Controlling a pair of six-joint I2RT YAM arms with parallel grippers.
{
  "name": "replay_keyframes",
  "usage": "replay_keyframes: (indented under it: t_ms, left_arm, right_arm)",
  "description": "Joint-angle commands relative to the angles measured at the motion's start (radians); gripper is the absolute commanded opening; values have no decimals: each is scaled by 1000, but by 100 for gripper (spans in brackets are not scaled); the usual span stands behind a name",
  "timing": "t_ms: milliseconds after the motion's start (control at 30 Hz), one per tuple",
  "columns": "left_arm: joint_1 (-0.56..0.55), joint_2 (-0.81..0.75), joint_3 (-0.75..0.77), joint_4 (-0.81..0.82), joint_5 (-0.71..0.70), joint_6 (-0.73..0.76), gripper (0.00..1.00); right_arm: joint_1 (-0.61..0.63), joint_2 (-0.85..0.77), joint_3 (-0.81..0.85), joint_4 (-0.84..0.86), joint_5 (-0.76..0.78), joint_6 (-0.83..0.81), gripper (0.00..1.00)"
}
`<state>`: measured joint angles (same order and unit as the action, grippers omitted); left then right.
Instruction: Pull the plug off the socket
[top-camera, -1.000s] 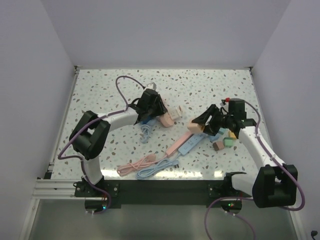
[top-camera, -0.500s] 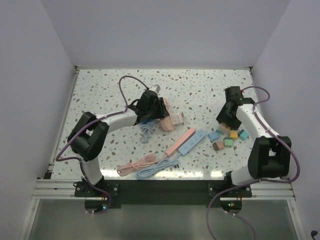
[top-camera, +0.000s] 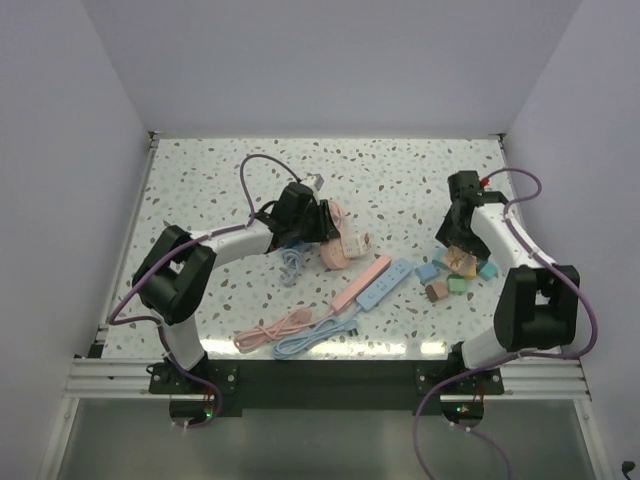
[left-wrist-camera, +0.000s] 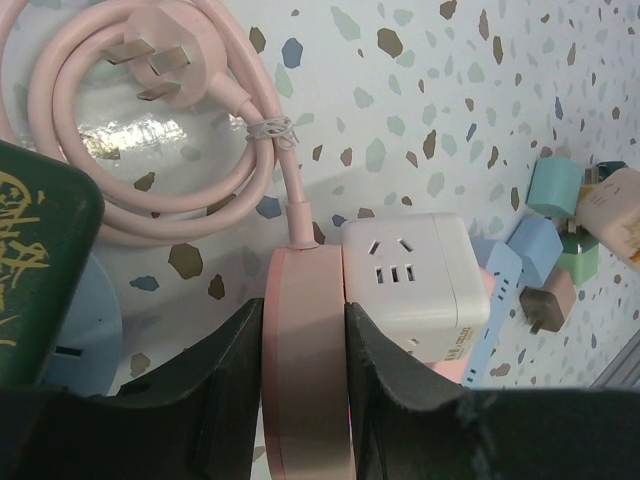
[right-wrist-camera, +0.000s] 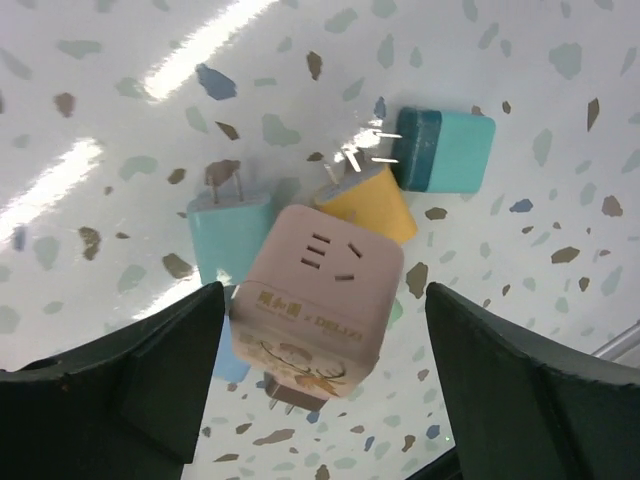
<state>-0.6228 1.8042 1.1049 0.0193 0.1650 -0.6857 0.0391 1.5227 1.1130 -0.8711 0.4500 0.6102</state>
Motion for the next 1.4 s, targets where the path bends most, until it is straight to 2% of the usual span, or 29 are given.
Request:
replay_keyframes:
  t_ms: [0, 100, 133, 233, 300, 333, 367, 400, 567, 733, 933, 1167, 1367]
  left_arm:
    - [-3, -46, 3, 36, 36, 34, 0]
    - [-5, -46, 6, 34, 39, 34, 0]
    - [-3, -46, 6, 34, 39, 34, 0]
    - [-5, -51, 10, 38, 39, 32, 0]
    - [-5, -55, 16, 37, 31, 28, 0]
    - [-3, -58, 18, 39, 24, 23, 0]
    - [-3, -62, 16, 45, 19, 11, 0]
    - [-5, -74, 13, 51, 11, 3, 0]
    - [-8, -115, -4, 100, -30, -32, 0]
    - [-23, -140, -14, 113, -65, -35, 0]
    - [-32, -147, -30, 128, -82, -49, 0]
    - [-41, -154, -10, 126, -130, -46, 0]
    - [-49, -155, 0, 122, -162, -49, 0]
  right_arm:
    - [4, -79, 88, -2, -57, -19, 85]
    - [4, -140, 100, 21, -166, -20, 93]
    - [4, -151, 87, 35, -292, -15, 96]
    - [33, -206, 9, 156, -545, 48, 99]
    - [62, -222, -42, 283, -652, 136, 99]
    - [65, -225, -104, 332, -756, 178, 99]
    - [67, -225, -143, 456, -798, 225, 99]
    - [80, -222, -177, 513, -825, 318, 99]
    - [151, -182, -275, 749, -864, 511, 99]
    - [186, -124, -282, 831, -852, 683, 99]
    - [209, -39, -193, 721, -864, 720, 99]
    - [231, 30, -96, 431, -887, 680, 99]
    - [231, 31, -87, 359, -889, 661, 99]
